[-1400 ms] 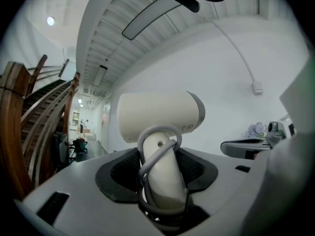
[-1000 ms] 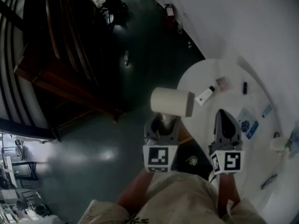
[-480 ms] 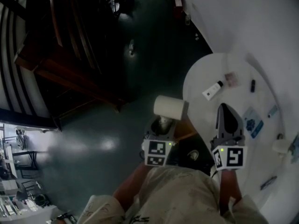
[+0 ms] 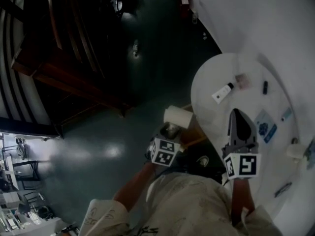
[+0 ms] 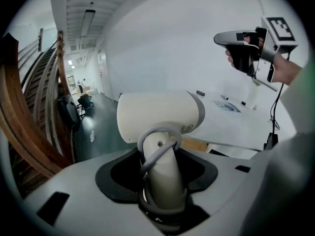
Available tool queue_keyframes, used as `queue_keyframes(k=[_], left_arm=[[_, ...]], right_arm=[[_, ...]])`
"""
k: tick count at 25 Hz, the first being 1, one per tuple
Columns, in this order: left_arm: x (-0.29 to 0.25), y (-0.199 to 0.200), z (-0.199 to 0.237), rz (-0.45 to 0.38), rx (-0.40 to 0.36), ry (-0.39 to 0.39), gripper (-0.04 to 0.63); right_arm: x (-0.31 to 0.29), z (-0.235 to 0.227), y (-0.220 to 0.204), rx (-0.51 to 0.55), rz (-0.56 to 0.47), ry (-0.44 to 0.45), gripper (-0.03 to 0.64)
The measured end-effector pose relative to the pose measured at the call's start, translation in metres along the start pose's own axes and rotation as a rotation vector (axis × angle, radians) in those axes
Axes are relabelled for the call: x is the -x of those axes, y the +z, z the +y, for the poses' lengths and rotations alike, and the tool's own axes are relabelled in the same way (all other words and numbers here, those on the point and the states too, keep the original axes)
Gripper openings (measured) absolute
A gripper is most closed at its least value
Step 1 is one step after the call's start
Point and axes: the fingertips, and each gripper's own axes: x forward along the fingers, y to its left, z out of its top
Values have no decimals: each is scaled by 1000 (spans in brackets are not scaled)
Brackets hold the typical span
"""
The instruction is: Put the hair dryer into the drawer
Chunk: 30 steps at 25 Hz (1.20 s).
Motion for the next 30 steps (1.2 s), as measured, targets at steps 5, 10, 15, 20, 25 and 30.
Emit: queue_keyframes(k=[5,10,15,20,25,30], left_arm=[[-22,-27,-6,137,-64,-49,224],[-36,-45,-12,274,-143,-103,224],[-50,-58,-13,375,-237,-147,224],[-63,-60,-15,430,-298,-183,224],[-80,-65,-19,485,-404,-207,224],[-94,-61,-25,510,-468,-235,224]], right_arm=[[2,-1,-1,4,9,-10,5],[5,-4,-3,-2,13,-27,5],[9,-5,-5,-6,18,-44,5],[13,-8,-6,-6,26,-65,5],[18,-13,-9,-12,33,-91,5],[24,-22,-9,-15,44,-128,3]])
